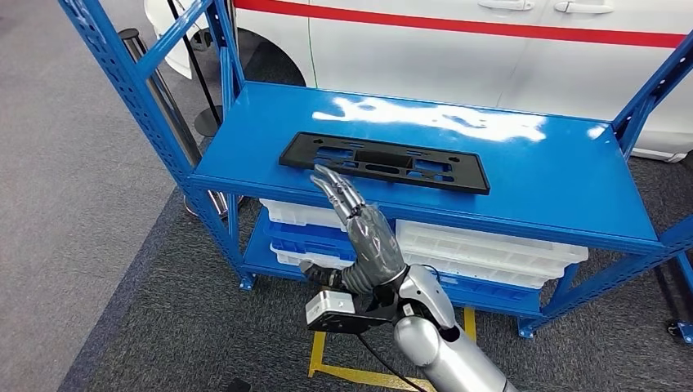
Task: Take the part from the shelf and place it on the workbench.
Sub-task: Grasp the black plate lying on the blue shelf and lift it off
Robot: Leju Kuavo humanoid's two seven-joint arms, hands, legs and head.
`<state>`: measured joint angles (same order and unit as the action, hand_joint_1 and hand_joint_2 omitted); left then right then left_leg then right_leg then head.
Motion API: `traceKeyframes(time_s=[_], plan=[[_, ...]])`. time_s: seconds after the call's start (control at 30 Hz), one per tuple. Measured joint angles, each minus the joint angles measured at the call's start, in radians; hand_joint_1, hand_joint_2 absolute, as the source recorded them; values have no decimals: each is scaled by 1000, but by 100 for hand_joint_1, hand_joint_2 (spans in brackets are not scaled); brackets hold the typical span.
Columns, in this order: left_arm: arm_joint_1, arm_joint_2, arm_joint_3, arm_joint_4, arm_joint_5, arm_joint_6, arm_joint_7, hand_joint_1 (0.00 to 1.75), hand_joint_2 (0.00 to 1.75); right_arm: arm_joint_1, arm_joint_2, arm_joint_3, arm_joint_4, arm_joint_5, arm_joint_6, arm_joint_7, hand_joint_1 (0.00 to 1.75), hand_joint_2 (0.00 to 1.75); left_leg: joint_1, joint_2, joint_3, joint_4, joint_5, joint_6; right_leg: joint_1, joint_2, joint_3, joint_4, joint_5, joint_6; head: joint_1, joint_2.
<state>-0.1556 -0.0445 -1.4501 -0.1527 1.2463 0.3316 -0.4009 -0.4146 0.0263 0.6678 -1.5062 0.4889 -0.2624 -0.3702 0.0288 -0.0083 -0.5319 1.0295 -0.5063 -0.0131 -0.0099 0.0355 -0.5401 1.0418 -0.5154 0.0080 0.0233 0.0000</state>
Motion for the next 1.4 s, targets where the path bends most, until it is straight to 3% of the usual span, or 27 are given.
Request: traceKeyframes(time_s=[0.33,0.47,0.53,0.63,0.67,0.7,0.8,0.87,0.97,1.03,1.1,1.17,1.2,1.23,1.3,1.33,1.4], plan=[[-1,4,-10,3,8,6,3,0,0,15,12,18,30,-33,-65,-25,0,175,-4,-1,-3,6,-1,3,-9,0,-1,-2,3,5,0,0],[0,4,-10,5,19,7,-2,0,0,32,24,6,29,-70,-90,-22,0,175,-1,4,3,-13,10,18,-10,0,-1,-8,6,16,0,0],[1,5,-10,5,20,7,-4,0,0,40,26,-6,29,-86,-94,-20,0,175,6,12,11,-36,23,31,-8,-13,-27,41,-23,21,2,0],[7,5,-10,5,22,7,-5,0,0,53,23,-24,30,-106,-98,-16,0,175,7,22,11,-41,25,34,-15,-24,-129,219,-91,29,3,0],[10,5,-10,5,22,7,-5,0,0,59,22,-30,30,-113,-97,-14,0,175,9,23,12,-41,24,32,-19,-25,-152,252,-89,33,3,0],[11,5,-10,5,23,7,-5,0,0,63,21,-35,31,-122,-94,-12,0,175,11,24,14,-40,21,28,-23,-27,-156,245,-65,37,3,0],[12,6,-10,6,30,7,-6,0,0,66,20,-51,32,-166,-72,8,0,175,19,23,22,-27,5,5,-31,-40,-92,74,47,48,5,0],[12,8,-10,8,35,8,-8,0,0,67,19,-62,36,-197,-54,25,0,175,14,22,16,-17,-3,-10,-28,-43,-73,23,55,37,7,0],[14,8,-10,9,38,9,-9,0,0,67,17,-73,41,-219,-43,38,0,175,16,25,13,-14,-10,-25,-25,-36,-79,25,45,5,6,0],[13,9,-10,9,38,10,-10,0,0,65,17,-76,42,-222,-40,39,0,87,19,24,-9,38,-44,-27,-22,-34,-75,23,44,-12,5,0],[14,9,-10,9,39,10,-10,0,0,65,17,-78,45,-231,-34,46,0,0,13,20,-74,166,-102,-21,-16,-34,-73,22,42,-22,5,0],[17,9,-10,9,44,11,-12,0,0,65,17,-84,51,-262,-25,65,0,0,6,18,-139,278,-126,-13,-6,-32,-71,22,40,-29,5,0],[18,9,-10,9,47,12,-15,0,0,65,17,-87,56,-278,-25,72,0,0,2,18,-151,285,-111,-6,-1,-30,-68,22,38,-32,5,0],[20,9,-10,9,50,13,-17,0,0,65,17,-91,59,-289,-31,73,0,44,-3,17,-143,253,-77,3,4,-28,-64,22,37,-34,5,0],[22,10,-9,9,55,16,-20,0,0,64,20,-95,63,-283,-64,62,0,131,-14,13,-97,128,1,26,12,-24,-56,22,33,-36,6,0],[22,11,-9,10,57,17,-20,0,0,63,22,-96,62,-267,-87,56,0,175,-19,11,-76,74,23,35,14,-21,-56,23,31,-34,6,0],[24,13,-9,10,58,18,-19,0,0,63,23,-96,54,-213,-138,48,0,175,-26,8,-60,29,28,43,13,-19,-61,22,34,-27,7,0]])
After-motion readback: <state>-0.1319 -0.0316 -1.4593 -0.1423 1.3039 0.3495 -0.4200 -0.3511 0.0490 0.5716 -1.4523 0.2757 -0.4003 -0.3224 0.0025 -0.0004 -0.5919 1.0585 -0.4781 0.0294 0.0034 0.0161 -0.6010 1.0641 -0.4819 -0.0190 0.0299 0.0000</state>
